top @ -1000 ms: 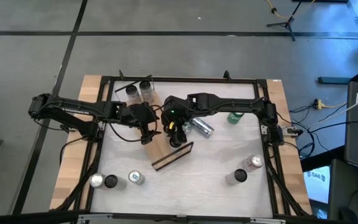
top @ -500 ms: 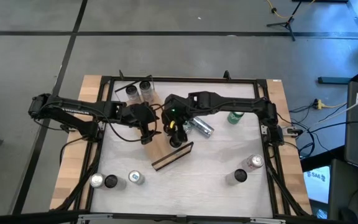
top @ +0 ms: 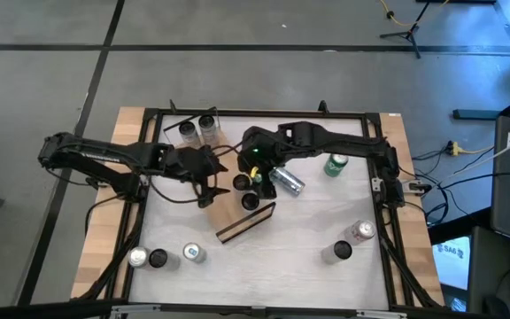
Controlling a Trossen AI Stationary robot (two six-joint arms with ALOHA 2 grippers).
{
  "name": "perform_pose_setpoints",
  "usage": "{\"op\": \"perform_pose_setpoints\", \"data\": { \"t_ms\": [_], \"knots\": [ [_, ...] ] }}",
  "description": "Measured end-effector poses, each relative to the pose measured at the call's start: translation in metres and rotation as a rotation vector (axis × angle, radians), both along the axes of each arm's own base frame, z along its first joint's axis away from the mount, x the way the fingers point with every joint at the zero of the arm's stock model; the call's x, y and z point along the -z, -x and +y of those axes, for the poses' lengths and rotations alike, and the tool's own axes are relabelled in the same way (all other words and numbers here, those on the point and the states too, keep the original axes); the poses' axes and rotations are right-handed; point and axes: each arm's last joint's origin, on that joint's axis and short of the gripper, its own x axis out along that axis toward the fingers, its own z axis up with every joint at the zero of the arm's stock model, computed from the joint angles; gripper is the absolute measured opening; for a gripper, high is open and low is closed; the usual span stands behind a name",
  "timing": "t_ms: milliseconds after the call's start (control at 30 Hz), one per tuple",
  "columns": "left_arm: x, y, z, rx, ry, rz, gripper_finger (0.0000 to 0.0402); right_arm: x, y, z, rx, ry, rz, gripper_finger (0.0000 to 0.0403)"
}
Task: Place canned beverage on shelf
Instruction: Put the white yellow soda on the shelf aligned with the other white yellow soda cans
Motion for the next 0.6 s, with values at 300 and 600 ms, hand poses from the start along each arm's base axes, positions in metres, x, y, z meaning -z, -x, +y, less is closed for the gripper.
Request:
{"op": "perform_pose_setpoints", "data": {
  "t_ms": [300, 600],
  "knots": [
    [-0.06, 0.015, -0.031, -0.036, 0.053, 0.057, 0.0322, -0.007, 0.02, 0.007, -0.001, 0.031, 0.086, 0.0331],
    [-0.066, 0.04, -0.066, -0.211, 0.298, 0.306, 0.0322, 0.009, 0.038, 0.021, -0.013, 0.089, 0.184, 0.0331]
  ]
}}
